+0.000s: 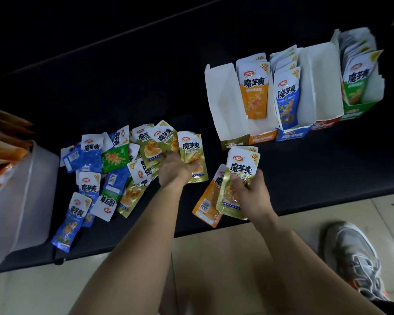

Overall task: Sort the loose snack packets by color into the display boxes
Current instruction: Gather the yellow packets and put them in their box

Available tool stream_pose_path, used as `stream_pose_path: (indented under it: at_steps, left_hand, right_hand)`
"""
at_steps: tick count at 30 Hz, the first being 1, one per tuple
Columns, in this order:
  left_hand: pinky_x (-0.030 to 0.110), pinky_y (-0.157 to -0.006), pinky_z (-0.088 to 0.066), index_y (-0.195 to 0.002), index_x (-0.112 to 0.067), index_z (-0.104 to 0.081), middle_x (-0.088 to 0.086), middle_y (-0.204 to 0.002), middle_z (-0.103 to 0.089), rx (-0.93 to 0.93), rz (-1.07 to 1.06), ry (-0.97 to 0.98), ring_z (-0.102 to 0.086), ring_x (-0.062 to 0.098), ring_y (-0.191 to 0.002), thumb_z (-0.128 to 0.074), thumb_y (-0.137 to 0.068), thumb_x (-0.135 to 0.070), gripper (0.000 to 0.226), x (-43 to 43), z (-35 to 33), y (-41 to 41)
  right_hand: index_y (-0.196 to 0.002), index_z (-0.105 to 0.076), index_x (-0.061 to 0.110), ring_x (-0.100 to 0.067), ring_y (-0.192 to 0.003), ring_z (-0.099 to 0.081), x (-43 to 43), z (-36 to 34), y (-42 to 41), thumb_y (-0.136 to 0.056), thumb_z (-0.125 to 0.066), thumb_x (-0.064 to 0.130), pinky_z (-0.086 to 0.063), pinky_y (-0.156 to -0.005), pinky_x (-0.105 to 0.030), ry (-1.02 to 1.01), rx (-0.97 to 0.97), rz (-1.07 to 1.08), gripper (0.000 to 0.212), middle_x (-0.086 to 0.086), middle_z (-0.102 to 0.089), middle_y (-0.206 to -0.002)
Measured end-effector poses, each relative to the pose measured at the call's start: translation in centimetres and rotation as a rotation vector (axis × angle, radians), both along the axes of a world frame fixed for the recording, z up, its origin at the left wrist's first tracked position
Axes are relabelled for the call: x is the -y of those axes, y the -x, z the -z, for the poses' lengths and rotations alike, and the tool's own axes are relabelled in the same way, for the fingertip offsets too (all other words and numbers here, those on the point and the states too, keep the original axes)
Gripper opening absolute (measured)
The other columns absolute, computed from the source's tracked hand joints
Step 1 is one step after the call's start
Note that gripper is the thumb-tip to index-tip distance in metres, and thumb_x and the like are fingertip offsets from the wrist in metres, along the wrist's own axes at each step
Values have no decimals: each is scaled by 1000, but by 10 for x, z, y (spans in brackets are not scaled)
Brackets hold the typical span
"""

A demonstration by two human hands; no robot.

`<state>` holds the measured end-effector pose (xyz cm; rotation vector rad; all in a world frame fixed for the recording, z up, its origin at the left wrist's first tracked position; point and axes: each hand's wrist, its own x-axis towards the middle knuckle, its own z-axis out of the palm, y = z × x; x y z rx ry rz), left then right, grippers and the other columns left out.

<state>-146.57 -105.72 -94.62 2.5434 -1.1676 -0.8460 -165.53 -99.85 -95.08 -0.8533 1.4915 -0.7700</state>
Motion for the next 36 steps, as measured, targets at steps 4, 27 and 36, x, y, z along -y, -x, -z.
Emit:
stream_pose_path:
  at_steps: [4,27,36]
  left_hand:
    - [25,-80,-44,-119,-13,-54,-6,-108,-62,-267,-34,209,-63,14,-102,-76,-87,-28,42,-22,-25,-10]
    - [53,-96,-53,-125,-17,-64,12,-119,-72,-1360,-48,211,-69,31,-110,-52,-100,-33,33,-176,-320,68]
    - [48,-99,-51,-131,-18,-64,9,-121,-72,-1414,-244,333,-68,26,-113,-44,-102,-46,45,-188,-316,85]
  right_hand:
    - [-121,-47,23,-1,-83,-64,-1,-12,-3,-100,-59,30,-44,-57,-14,-4,11,2,26,12,-66,-98]
    - [-120,-60,25,-16,-91,-75,-79,-303,13,-93,-68,38,-61,-84,-42,237,235,-179,31,2,-76,-105]
    - [-94,-65,31,-13,-109,-54,-90,-322,6,-93,-56,55,-48,-96,-35,434,-181,-297,25,2,-58,-105]
